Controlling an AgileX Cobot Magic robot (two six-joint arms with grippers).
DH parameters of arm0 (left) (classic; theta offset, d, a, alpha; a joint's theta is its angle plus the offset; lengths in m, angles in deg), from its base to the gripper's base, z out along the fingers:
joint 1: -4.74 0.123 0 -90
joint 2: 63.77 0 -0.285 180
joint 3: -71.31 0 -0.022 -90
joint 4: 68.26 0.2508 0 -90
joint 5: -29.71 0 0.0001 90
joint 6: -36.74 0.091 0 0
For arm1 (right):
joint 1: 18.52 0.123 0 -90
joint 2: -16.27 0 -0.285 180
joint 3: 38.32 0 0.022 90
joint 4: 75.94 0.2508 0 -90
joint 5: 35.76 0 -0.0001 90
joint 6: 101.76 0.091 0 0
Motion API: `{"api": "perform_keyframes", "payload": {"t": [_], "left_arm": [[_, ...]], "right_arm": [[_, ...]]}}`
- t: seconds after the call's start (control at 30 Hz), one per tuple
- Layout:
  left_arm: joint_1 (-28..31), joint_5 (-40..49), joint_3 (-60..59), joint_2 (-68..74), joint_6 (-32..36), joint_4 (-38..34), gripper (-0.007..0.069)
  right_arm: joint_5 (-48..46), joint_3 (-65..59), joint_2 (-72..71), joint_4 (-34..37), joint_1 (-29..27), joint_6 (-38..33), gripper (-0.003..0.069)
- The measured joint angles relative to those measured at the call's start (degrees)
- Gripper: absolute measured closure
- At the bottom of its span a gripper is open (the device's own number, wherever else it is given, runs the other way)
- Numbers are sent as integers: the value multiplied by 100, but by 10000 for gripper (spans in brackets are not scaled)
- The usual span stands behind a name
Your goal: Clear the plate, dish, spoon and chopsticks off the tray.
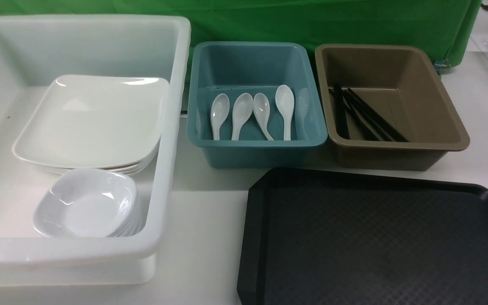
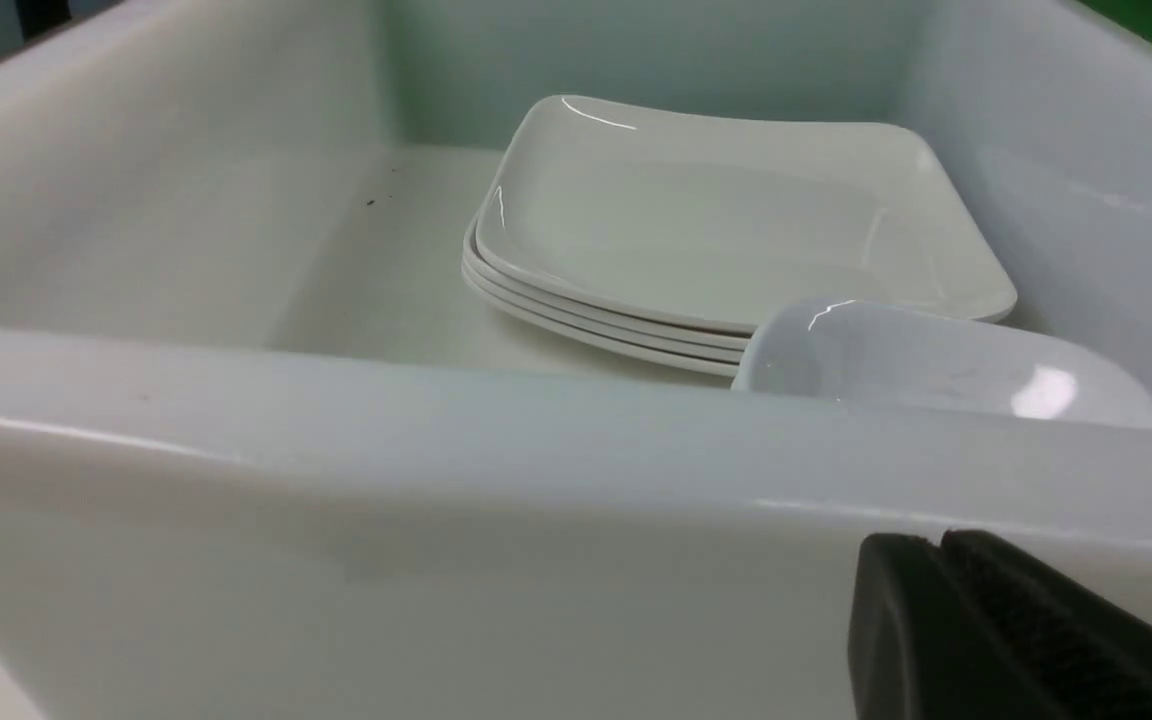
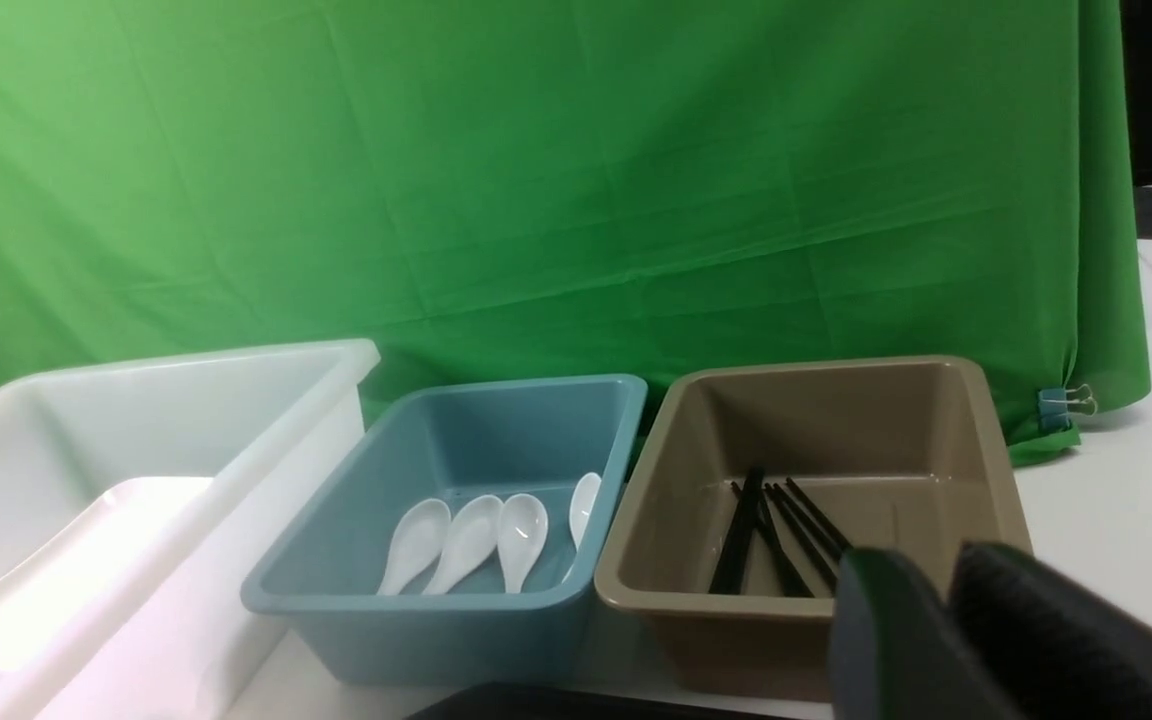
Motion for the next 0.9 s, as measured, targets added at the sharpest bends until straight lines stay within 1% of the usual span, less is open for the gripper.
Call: {"api": "perform_keyframes", "payload": {"t": [0.07, 0.6, 0.73, 0.8, 0.9], "left_arm": [[0, 21, 0, 0, 0, 13, 615], [0, 21, 0, 0, 0, 41, 615], [0, 21, 0, 0, 0, 41, 615], [0, 21, 0, 0, 0, 41, 615], [0, 21, 0, 0, 0, 41, 615]], "right_arm": [[0, 0, 0, 0, 0, 0, 513], [0, 0, 0, -8, 0, -75, 478], [0, 0, 0, -78, 0, -831, 470], [0, 0, 0, 42, 0, -1247, 467], [0, -20, 0, 662, 0, -2284, 463]]}}
